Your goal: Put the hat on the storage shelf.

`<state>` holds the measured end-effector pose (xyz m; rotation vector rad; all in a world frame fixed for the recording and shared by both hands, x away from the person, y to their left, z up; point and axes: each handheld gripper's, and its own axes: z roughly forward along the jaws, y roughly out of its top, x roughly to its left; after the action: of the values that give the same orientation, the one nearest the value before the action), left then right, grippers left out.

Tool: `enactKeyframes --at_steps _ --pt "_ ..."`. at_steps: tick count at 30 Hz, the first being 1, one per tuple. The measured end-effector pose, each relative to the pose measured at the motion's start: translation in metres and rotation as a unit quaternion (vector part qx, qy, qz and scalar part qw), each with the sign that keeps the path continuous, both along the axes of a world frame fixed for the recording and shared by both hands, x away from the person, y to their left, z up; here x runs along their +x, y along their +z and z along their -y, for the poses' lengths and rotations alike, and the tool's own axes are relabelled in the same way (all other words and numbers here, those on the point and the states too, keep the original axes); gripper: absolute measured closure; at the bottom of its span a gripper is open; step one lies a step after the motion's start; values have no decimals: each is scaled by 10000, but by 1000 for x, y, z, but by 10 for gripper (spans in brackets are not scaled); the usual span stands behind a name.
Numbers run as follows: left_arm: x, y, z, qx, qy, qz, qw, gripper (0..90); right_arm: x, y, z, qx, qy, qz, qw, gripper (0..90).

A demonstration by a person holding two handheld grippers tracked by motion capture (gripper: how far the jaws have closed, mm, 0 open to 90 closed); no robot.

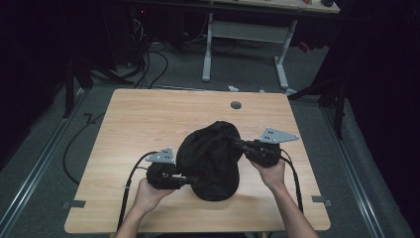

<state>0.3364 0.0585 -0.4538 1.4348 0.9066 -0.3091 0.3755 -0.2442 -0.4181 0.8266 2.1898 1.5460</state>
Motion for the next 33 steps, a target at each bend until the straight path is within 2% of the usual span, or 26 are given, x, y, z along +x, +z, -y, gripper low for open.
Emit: enactKeyframes --at_steps 4,7,9,14,17,19,20,22,25,30,33 --pt "-4 5 -3 -106 52 89 9999 683 1 0 1 113 17 -16 9999 812" --pt "-4 7 -6 -137 77 136 9998 692 -1 1 0 128 -15 12 9999 747" --pt "-4 7 -6 -125 85 112 9998 698 -2 0 1 117 -74 -22 9999 662" --pt "-4 8 -11 -82 171 117 9998 702 -3 -3 10 103 -127 -278 9995 532" --pt "-2 10 -17 -181 260 116 9994 702 -6 -9 20 179 -224 -369 9989 520" --pt "-1 12 -19 -245 272 99 9993 701 -6 -15 24 92 -315 -559 9979 506" --pt "0 12 -20 -290 282 90 9991 700 -5 -18 26 31 -372 -672 9970 505" --pt "1 14 -22 -327 335 98 9989 699 -6 -26 29 -73 -703 -765 9946 505" --pt "1 17 -23 -246 416 185 9987 698 -5 -41 34 -215 -881 -1049 9903 500" --pt "4 22 -25 -326 582 205 9976 698 -2 -69 37 -750 -1290 -1394 9789 484" --pt "4 25 -26 -322 634 269 9971 697 -3 -80 40 -814 -1399 -1626 9733 462"
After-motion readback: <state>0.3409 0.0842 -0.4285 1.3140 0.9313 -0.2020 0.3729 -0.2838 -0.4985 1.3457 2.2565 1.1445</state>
